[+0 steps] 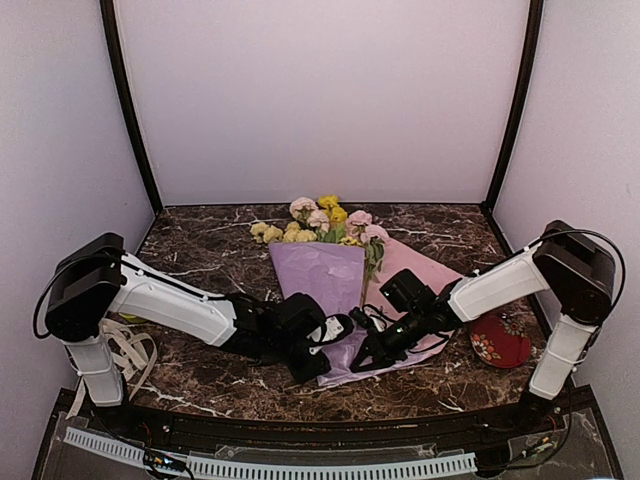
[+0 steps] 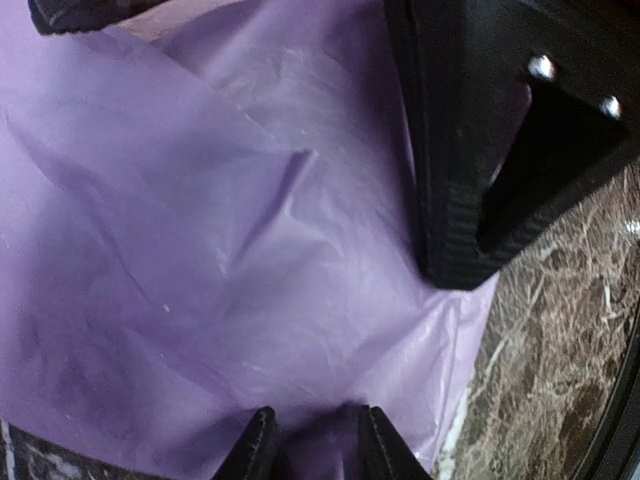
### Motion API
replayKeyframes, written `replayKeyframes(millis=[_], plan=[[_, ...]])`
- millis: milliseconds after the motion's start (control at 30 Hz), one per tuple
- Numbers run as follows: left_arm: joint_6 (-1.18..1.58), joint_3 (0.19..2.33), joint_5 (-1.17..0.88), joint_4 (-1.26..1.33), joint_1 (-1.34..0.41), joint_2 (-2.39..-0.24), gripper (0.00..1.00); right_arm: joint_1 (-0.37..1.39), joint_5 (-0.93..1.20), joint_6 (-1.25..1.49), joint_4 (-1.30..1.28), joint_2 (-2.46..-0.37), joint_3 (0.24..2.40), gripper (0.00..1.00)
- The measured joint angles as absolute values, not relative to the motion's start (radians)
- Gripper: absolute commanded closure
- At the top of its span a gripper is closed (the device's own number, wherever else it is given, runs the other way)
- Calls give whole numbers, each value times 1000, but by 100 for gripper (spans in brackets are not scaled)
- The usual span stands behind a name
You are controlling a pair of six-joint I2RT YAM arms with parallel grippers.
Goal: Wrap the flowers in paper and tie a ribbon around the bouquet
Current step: Press the fold line on the 2/3-folded wrapping paper, then pick up the two-thirds-folded wrapping paper from the center of the board.
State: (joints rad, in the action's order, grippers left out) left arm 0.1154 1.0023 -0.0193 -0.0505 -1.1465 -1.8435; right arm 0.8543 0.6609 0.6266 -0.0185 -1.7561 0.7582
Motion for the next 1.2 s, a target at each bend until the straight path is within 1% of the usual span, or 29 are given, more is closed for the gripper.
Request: replayKeyframes(millis=[133, 400, 600, 767, 967, 1100, 1200], plan=[[120, 952, -18, -57, -1163, -1798, 70, 857, 656, 626, -14, -1756, 758, 100], [122, 936, -13, -136, -1176, -1755, 68, 860, 649, 624, -30, -1756, 765, 100], [94, 956, 23, -91, -1176, -1737, 67, 870, 612, 622, -78, -1741, 780, 100], [86, 1026, 71, -20, -1166, -1786, 67, 877, 554, 620, -151, -1724, 792, 100], [76, 1040, 72, 6, -1157, -1884, 67, 886, 504, 618, -229, -1723, 829, 99], [62, 1040, 65, 10, -1156, -1885, 66, 889, 430, 621, -315, -1674, 850, 87], [54, 1040, 62, 9, -1156, -1885, 66, 889, 345, 628, -397, -1571, 870, 69]])
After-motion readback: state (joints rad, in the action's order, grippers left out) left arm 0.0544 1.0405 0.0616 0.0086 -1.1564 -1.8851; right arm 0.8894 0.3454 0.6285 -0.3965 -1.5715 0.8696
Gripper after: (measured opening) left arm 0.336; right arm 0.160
